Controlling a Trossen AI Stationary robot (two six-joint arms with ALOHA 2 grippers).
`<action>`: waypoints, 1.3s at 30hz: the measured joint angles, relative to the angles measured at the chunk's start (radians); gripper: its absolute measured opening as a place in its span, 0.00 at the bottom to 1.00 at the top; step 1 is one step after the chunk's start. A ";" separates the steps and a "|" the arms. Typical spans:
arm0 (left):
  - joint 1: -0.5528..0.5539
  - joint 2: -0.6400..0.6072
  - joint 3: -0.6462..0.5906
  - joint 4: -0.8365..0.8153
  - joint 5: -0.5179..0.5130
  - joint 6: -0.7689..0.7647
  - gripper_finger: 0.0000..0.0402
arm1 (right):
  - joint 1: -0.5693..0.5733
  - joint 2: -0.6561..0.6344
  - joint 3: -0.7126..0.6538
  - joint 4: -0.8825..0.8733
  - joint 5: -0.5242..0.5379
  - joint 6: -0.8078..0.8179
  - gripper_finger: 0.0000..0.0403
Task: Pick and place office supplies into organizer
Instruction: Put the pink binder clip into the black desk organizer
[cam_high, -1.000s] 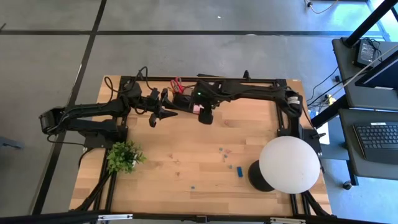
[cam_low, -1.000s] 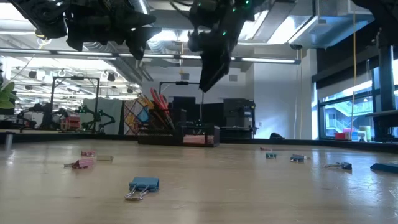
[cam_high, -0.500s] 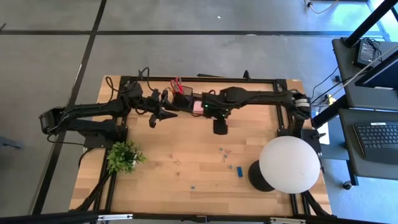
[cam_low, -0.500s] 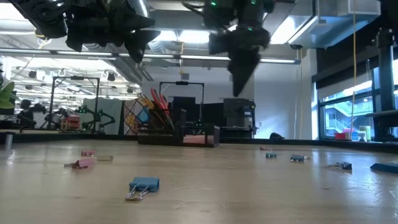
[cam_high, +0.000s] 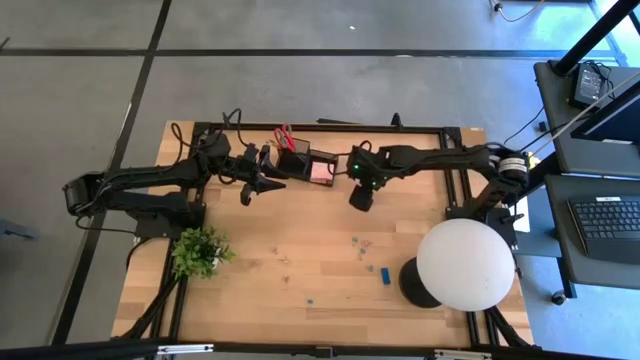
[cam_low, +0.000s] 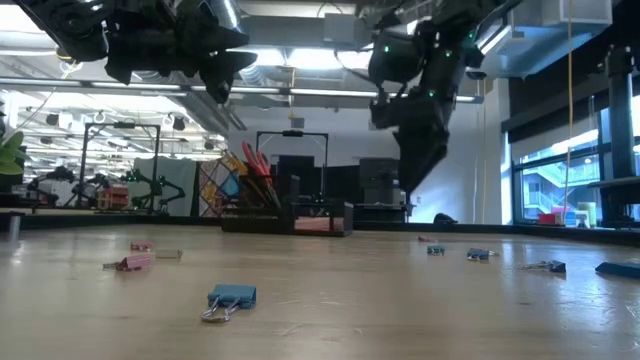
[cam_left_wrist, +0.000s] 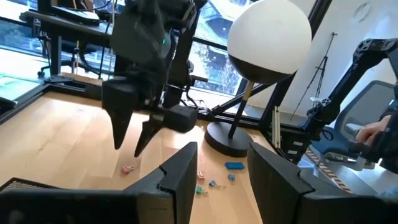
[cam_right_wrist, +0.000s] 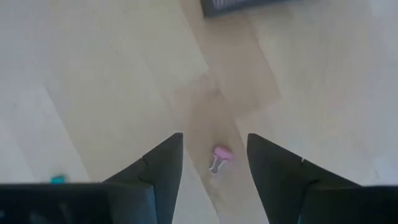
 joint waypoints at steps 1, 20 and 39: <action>0.000 0.000 0.000 0.000 0.000 0.000 0.33 | 0.000 0.009 -0.003 0.005 0.000 0.016 0.45; -0.010 0.000 0.000 -0.138 0.019 -0.112 0.33 | -0.006 0.050 -0.003 0.342 -0.131 0.012 0.45; -0.140 0.000 0.000 -0.451 -0.033 -0.025 0.33 | -0.008 0.051 -0.002 0.484 -0.210 -0.118 0.45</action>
